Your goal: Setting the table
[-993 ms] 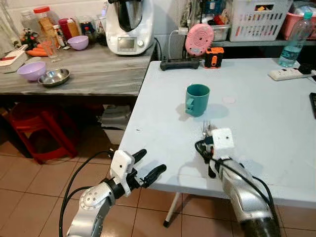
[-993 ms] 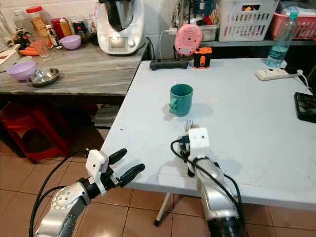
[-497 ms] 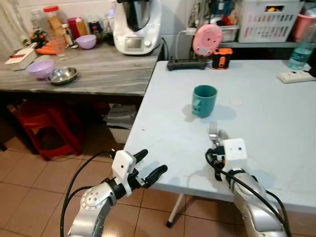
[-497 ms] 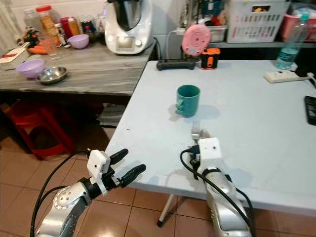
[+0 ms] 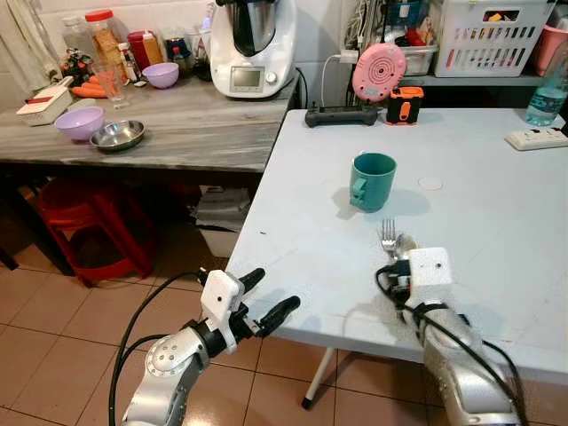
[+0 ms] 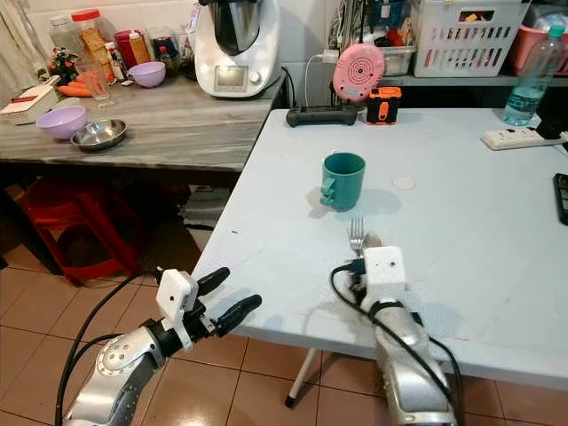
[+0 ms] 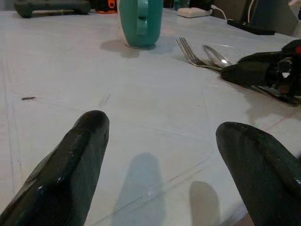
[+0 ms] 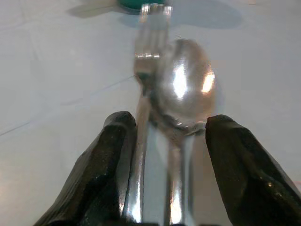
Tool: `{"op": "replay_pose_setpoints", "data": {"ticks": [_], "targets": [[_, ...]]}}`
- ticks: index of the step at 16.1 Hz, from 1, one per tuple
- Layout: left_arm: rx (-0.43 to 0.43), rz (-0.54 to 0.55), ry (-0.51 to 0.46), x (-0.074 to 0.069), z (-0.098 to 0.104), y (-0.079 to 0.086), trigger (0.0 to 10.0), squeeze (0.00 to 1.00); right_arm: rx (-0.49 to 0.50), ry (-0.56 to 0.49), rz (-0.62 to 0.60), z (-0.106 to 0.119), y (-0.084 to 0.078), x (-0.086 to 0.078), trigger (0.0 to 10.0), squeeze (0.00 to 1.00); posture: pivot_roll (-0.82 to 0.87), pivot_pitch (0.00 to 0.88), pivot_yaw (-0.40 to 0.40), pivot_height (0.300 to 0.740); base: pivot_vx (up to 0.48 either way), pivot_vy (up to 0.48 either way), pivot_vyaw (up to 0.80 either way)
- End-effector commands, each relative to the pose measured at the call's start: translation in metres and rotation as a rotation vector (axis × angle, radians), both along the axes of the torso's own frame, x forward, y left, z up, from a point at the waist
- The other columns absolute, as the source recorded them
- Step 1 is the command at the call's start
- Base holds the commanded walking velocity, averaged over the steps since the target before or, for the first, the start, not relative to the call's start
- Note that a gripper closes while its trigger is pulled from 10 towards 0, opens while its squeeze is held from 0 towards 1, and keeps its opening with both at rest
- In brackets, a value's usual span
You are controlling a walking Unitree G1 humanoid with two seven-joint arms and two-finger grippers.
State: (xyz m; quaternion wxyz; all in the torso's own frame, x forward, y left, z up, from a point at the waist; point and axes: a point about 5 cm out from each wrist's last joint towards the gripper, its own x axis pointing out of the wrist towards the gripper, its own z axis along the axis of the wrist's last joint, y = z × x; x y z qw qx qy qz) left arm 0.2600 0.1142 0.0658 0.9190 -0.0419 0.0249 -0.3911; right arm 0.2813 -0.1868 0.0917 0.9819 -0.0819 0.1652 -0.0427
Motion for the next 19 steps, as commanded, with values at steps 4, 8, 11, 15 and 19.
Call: {"op": "replay_pose_setpoints", "data": {"ticks": [4, 8, 11, 15, 19], "targets": [[0.006, 0.049, -0.031, 0.006, 0.006, 0.007, 10.0, 0.0, -0.017, -0.115, -0.029, 0.028, 0.002, 0.007, 10.0, 1.0, -0.16, 0.0, 0.095, 0.74, 0.0, 0.0, 0.0], [0.002, 0.05, -0.038, 0.008, 0.008, 0.003, 10.0, 0.0, -0.009, -0.172, 0.017, 0.039, 0.015, 0.02, 10.0, 1.0, -0.17, 0.0, 0.103, 0.74, 0.0, 0.0, 0.0], [0.007, 0.049, -0.041, 0.01, 0.009, 0.002, 10.0, 0.0, 0.017, -0.151, 0.068, 0.034, 0.031, 0.029, 10.0, 1.0, -0.17, 0.0, 0.104, 0.74, 0.0, 0.0, 0.0], [0.009, 0.055, -0.041, 0.009, 0.009, 0.003, 10.0, 0.0, 0.045, -0.084, 0.127, 0.018, 0.052, 0.032, 10.0, 0.26, -0.15, 0.0, 0.099, 0.74, 0.0, 0.0, 0.0], [0.012, 0.059, -0.038, 0.006, 0.009, 0.005, 10.0, 0.0, 0.056, -0.025, 0.133, 0.002, 0.056, 0.023, 10.0, 0.11, -0.14, 0.0, 0.095, 0.74, 0.0, 0.0, 0.0]]}}
